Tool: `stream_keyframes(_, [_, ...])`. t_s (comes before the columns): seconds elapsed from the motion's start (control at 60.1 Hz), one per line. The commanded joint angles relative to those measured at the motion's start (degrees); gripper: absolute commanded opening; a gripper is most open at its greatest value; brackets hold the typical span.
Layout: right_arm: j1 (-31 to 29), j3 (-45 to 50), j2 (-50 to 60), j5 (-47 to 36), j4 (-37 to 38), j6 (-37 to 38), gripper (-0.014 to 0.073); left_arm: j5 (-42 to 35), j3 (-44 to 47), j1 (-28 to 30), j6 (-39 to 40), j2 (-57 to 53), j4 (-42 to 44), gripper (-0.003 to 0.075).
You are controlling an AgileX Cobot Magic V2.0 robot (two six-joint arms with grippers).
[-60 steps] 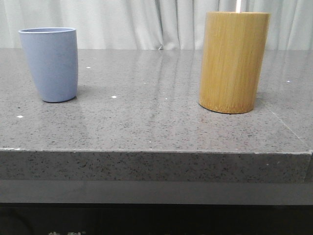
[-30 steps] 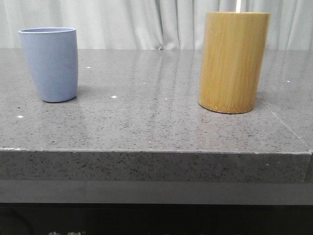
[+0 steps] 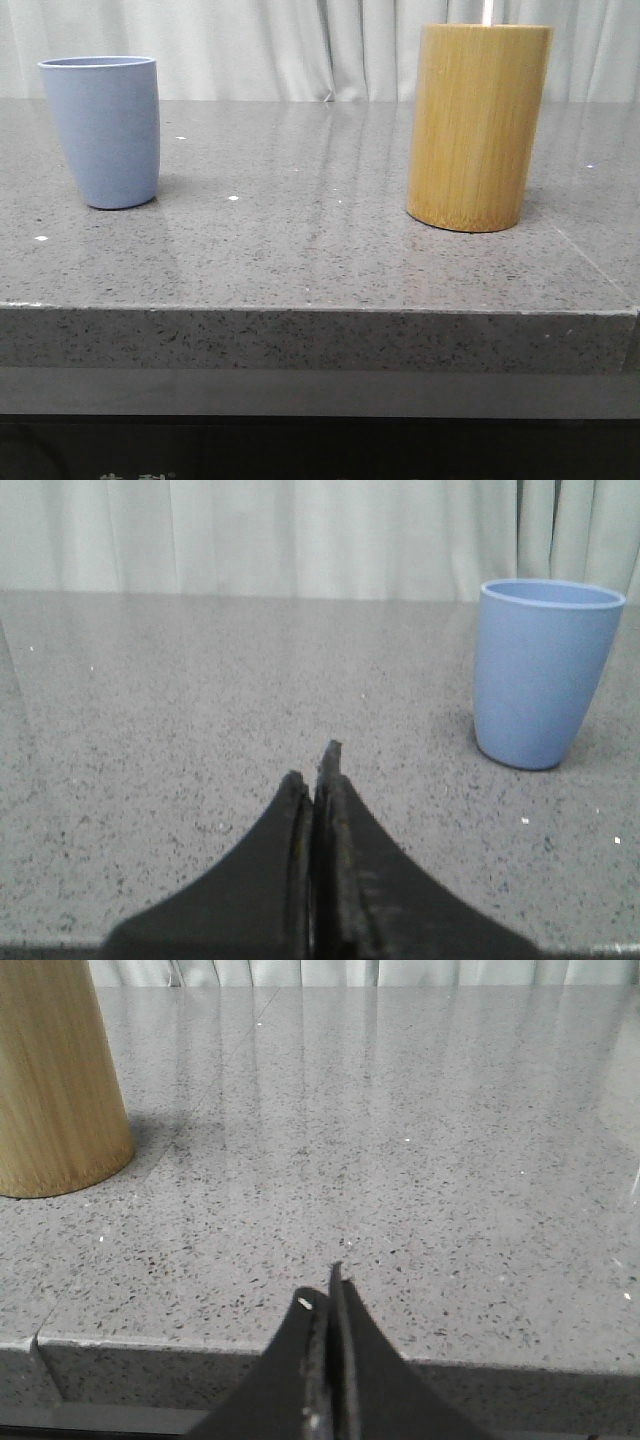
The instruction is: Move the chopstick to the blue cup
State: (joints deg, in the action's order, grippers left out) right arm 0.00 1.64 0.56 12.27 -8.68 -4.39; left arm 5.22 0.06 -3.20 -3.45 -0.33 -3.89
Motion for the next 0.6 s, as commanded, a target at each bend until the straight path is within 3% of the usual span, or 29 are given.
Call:
stream_keyframes(0.0, [-0.2,-0.3,1.2,-5.5,0.4,-0.3,-0.0114,-5.8,0.4,0.0,0.5,-1.3,-0.6,-0.0019])
stream_keyframes(0.25, [-0.2,-0.3,1.2,-6.1,0.1,-0.3,-0.0114,-6.2,0.4,0.0,0.5,-1.3,-0.6,-0.0019])
stream_keyframes(0.366, [-0.2,-0.8,1.2,-10.2,-1.9,-0.3,-0.0114,-10.1,-0.2,0.0,0.5,-1.3,-3.4,-0.0019])
stream_keyframes(0.466, [-0.2,-4.8,1.2,-11.0,-4.7,-0.3,-0.0114,-9.5,-4.7,0.0,0.5,-1.3,-7.2,-0.0019])
stream_keyframes(0.583, [-0.2,-12.2,0.8,-6.5,-4.8,-0.3,-0.0114,-4.4,-12.7,0.0,0.5,0.0,-7.1,-0.0019])
